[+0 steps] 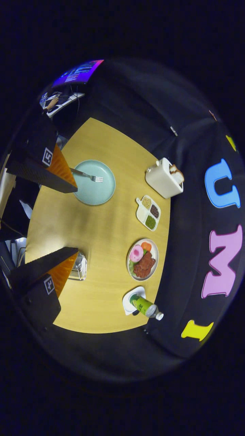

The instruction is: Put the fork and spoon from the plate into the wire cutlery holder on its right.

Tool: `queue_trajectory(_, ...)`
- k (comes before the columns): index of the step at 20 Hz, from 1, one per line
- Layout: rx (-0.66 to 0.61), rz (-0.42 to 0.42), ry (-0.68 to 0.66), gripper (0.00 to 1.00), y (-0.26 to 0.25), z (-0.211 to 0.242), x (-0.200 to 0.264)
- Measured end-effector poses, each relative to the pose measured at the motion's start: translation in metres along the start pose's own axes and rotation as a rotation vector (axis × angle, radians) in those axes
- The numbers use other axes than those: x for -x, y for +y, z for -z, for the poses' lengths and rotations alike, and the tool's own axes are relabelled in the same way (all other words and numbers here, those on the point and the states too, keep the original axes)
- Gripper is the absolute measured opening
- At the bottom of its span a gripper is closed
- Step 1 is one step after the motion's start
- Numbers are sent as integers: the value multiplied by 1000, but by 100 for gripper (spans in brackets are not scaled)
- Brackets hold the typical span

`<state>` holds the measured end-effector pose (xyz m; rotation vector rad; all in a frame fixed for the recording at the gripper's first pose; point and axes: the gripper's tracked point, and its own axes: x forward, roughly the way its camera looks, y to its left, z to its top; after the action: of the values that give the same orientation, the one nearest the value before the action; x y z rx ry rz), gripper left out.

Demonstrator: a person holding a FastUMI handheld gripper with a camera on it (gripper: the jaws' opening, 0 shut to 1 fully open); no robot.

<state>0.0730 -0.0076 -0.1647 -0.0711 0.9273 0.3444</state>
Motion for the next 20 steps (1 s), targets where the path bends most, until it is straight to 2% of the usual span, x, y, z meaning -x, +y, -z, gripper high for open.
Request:
queue_trajectory(2,16,-23,-12,100,29,2,-12)
queue_trajectory(7,-45,-74,-24,100,94,6,-48)
queue_trajectory(14,-87,-22,58,99,127,49,-118)
queue_trajectory(20,-27,28,186,100,138,89,-170)
